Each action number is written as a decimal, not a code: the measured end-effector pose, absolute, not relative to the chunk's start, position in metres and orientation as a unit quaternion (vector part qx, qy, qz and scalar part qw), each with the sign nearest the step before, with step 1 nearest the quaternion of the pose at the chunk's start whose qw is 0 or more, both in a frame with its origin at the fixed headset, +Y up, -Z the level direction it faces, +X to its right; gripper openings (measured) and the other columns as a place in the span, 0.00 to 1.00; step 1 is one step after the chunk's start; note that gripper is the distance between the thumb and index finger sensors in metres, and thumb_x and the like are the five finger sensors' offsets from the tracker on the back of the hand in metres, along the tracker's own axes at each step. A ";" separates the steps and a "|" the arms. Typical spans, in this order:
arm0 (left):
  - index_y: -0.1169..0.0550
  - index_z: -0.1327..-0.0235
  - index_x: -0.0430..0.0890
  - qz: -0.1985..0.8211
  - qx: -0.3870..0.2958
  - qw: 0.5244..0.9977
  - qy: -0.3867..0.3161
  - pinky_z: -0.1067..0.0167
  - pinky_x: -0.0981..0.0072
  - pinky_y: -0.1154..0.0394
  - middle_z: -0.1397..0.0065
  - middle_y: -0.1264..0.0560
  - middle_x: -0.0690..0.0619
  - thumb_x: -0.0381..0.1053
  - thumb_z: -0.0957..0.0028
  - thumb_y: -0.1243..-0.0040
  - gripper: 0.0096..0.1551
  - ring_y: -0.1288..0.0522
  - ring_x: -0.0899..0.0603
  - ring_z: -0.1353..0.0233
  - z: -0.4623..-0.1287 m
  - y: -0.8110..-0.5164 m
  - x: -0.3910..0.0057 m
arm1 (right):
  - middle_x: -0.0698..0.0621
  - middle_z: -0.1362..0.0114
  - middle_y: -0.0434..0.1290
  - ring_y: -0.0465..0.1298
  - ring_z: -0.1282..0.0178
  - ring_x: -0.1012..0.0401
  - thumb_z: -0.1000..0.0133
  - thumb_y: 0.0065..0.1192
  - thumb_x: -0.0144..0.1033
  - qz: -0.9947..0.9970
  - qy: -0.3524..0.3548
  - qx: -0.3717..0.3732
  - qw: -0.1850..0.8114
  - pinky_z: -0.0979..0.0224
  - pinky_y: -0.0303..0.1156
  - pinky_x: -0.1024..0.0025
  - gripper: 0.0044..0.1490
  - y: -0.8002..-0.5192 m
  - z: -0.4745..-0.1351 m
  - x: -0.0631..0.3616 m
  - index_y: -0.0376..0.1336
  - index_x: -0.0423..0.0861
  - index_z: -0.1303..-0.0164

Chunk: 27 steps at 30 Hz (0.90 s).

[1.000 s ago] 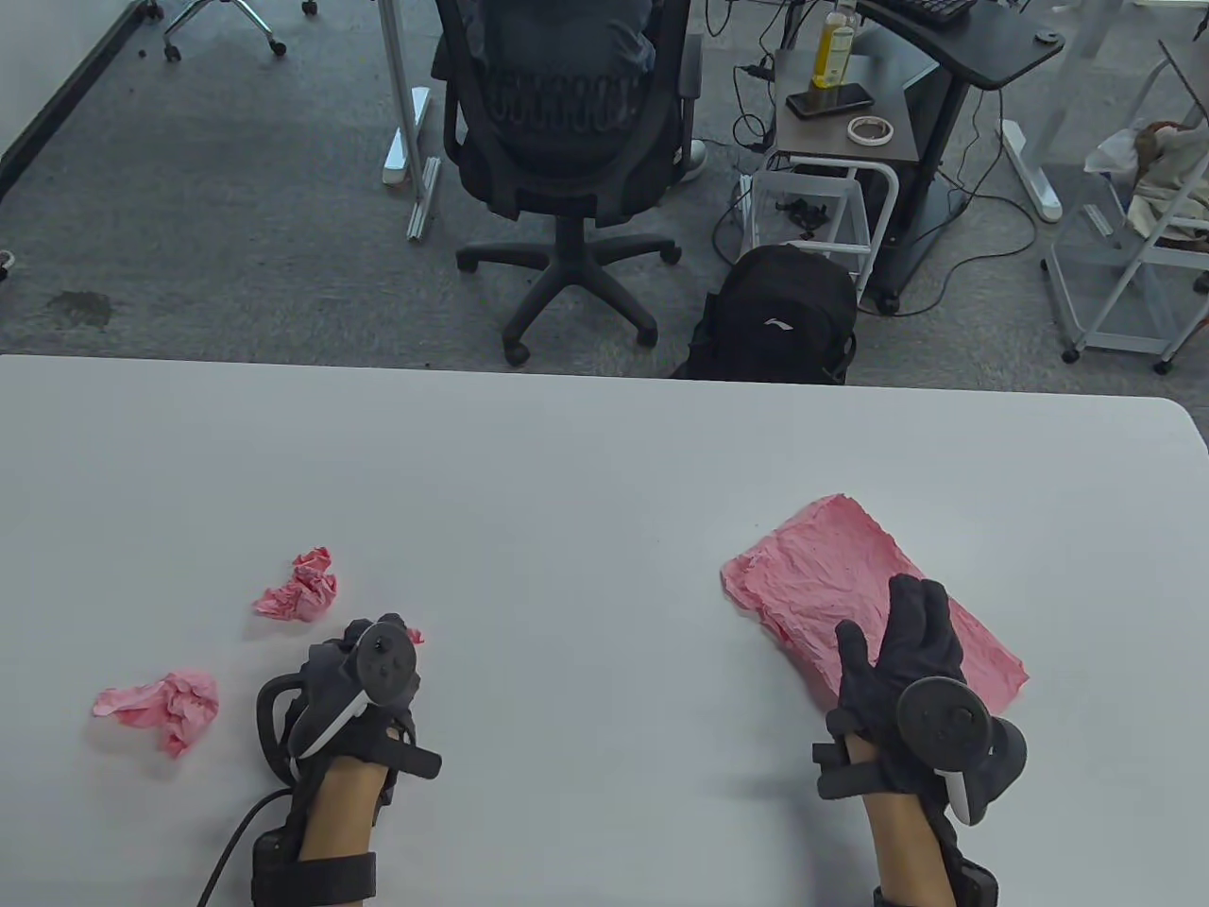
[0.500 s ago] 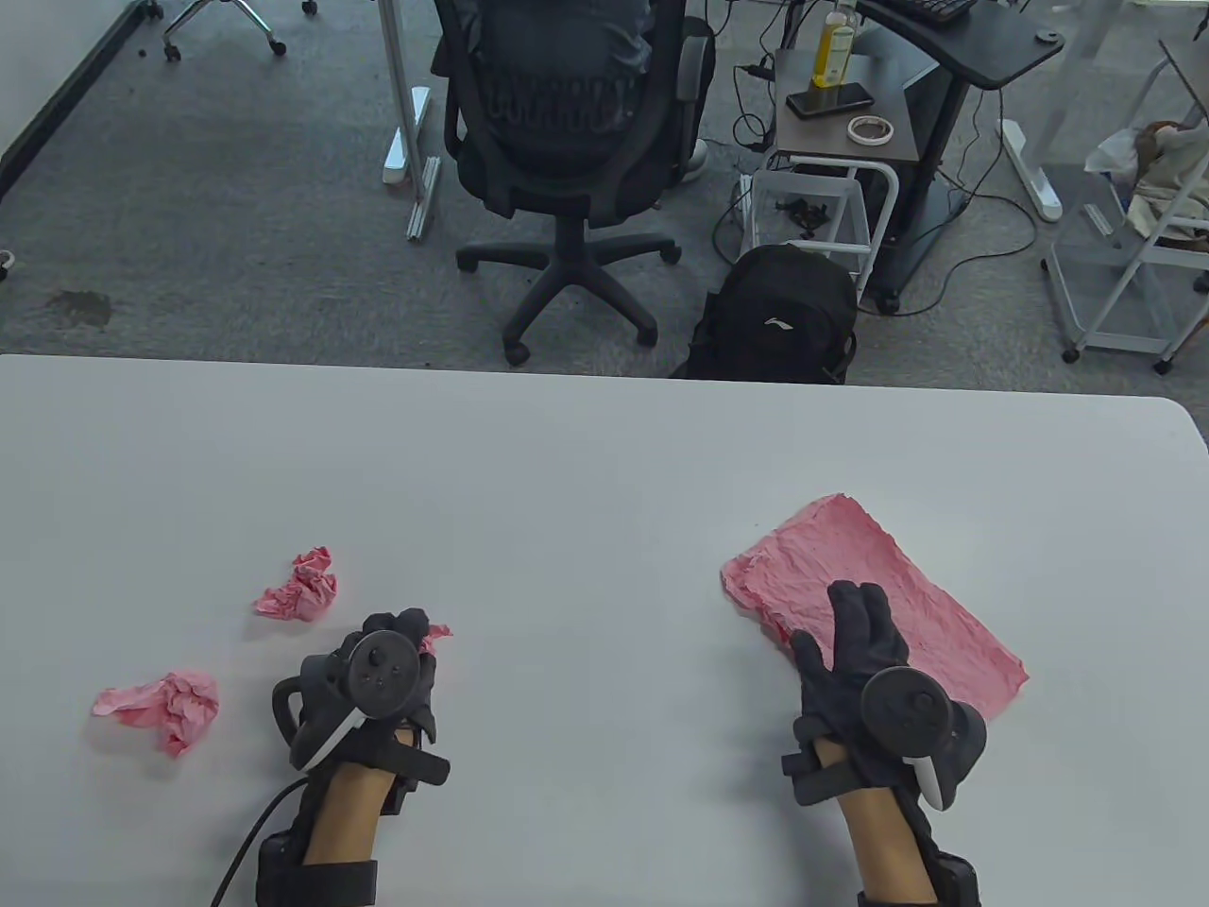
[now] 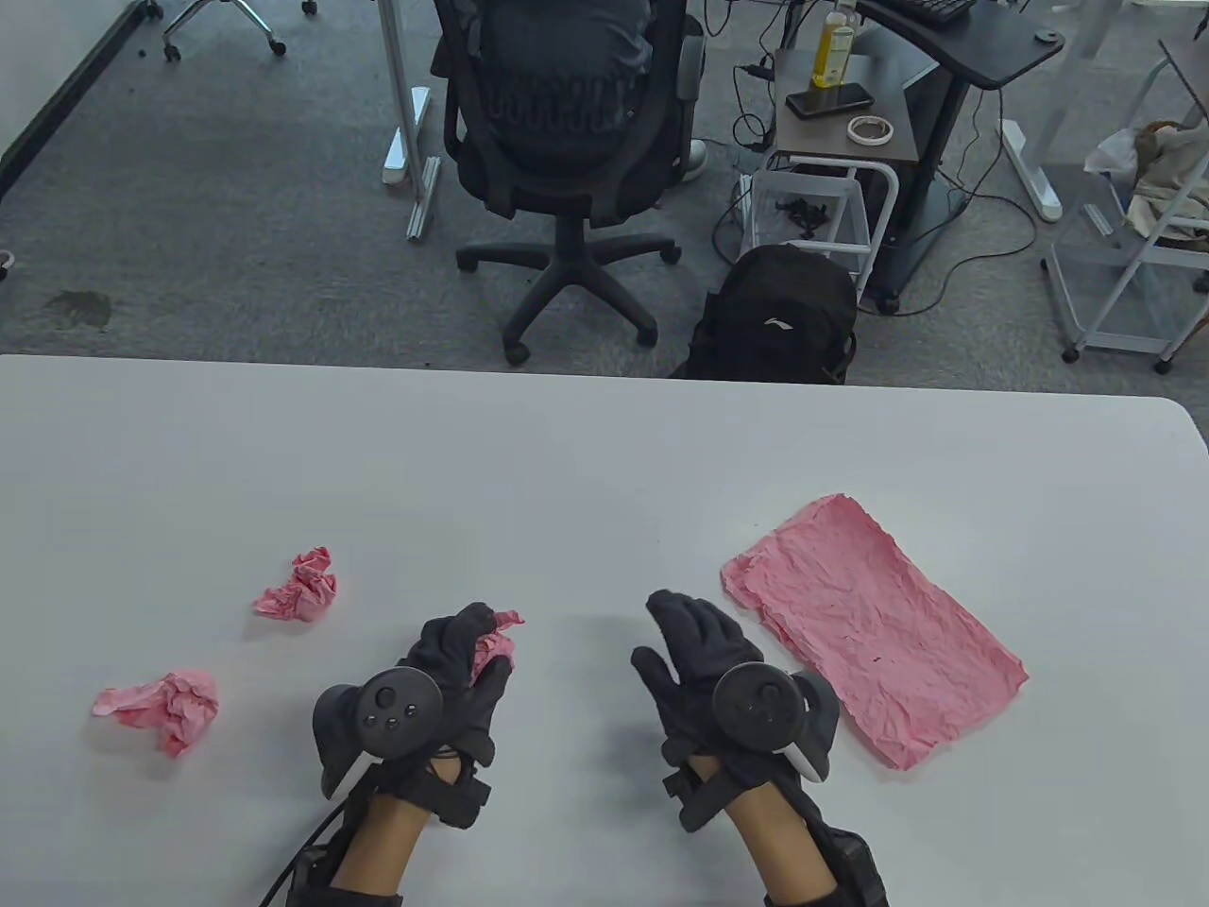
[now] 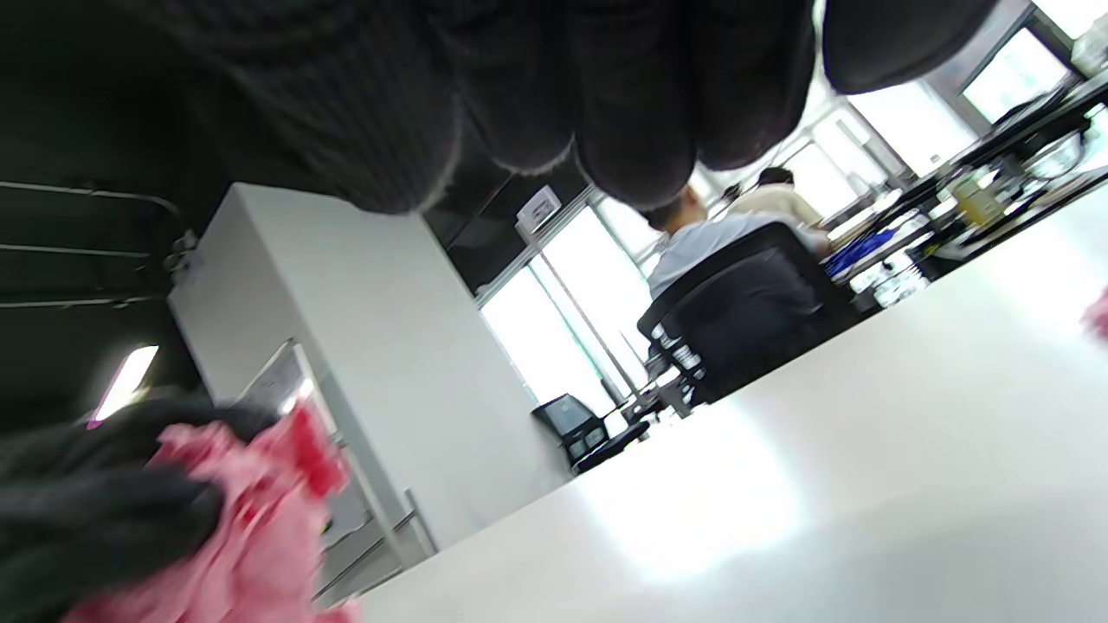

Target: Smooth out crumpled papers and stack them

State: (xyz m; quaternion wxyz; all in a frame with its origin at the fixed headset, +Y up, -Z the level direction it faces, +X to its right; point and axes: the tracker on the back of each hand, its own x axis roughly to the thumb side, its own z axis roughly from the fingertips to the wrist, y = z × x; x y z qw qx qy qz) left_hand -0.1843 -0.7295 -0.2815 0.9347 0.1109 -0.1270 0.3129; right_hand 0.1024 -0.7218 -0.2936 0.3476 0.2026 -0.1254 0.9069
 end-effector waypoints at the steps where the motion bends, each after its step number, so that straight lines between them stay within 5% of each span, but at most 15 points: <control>1: 0.35 0.25 0.46 0.346 0.110 0.920 -0.145 0.48 0.54 0.23 0.31 0.33 0.43 0.57 0.45 0.37 0.38 0.20 0.48 0.50 -0.281 -0.730 -0.179 | 0.34 0.27 0.69 0.63 0.29 0.33 0.42 0.65 0.44 0.899 -0.112 0.231 0.355 0.35 0.58 0.32 0.37 -0.725 -0.290 0.095 0.60 0.40 0.26; 6: 0.41 0.22 0.43 0.445 0.090 0.865 -0.215 0.45 0.50 0.24 0.28 0.36 0.41 0.55 0.43 0.41 0.40 0.20 0.43 0.44 -0.276 -0.735 -0.154 | 0.35 0.20 0.59 0.59 0.25 0.34 0.42 0.65 0.45 0.866 -0.085 0.332 0.365 0.33 0.56 0.31 0.44 -0.731 -0.268 0.067 0.51 0.42 0.21; 12: 0.47 0.18 0.44 0.519 0.043 0.800 -0.299 0.39 0.45 0.25 0.22 0.39 0.37 0.53 0.41 0.47 0.41 0.20 0.38 0.37 -0.277 -0.738 -0.144 | 0.33 0.18 0.45 0.56 0.24 0.34 0.43 0.66 0.45 0.873 -0.115 0.323 0.348 0.31 0.56 0.33 0.56 -0.740 -0.266 0.071 0.35 0.41 0.21; 18: 0.40 0.18 0.49 0.445 0.082 0.828 -0.329 0.40 0.44 0.25 0.29 0.30 0.41 0.44 0.44 0.39 0.39 0.17 0.41 0.42 -0.271 -0.729 -0.136 | 0.38 0.26 0.63 0.70 0.35 0.41 0.44 0.65 0.44 0.832 -0.142 0.302 0.443 0.34 0.63 0.38 0.47 -0.739 -0.274 0.093 0.46 0.41 0.21; 23: 0.39 0.18 0.52 0.299 0.152 0.890 -0.308 0.36 0.43 0.28 0.26 0.35 0.45 0.62 0.47 0.35 0.46 0.22 0.42 0.37 -0.265 -0.725 -0.140 | 0.36 0.31 0.68 0.75 0.40 0.42 0.43 0.60 0.45 0.805 -0.056 0.347 0.479 0.37 0.67 0.39 0.44 -0.741 -0.276 0.089 0.48 0.41 0.21; 27: 0.37 0.18 0.53 0.382 0.113 0.864 -0.308 0.32 0.38 0.33 0.19 0.43 0.42 0.68 0.49 0.35 0.48 0.31 0.34 0.25 -0.270 -0.730 -0.143 | 0.35 0.25 0.61 0.68 0.33 0.38 0.45 0.70 0.55 0.775 0.052 0.390 0.494 0.34 0.61 0.36 0.63 -0.748 -0.275 0.079 0.36 0.39 0.20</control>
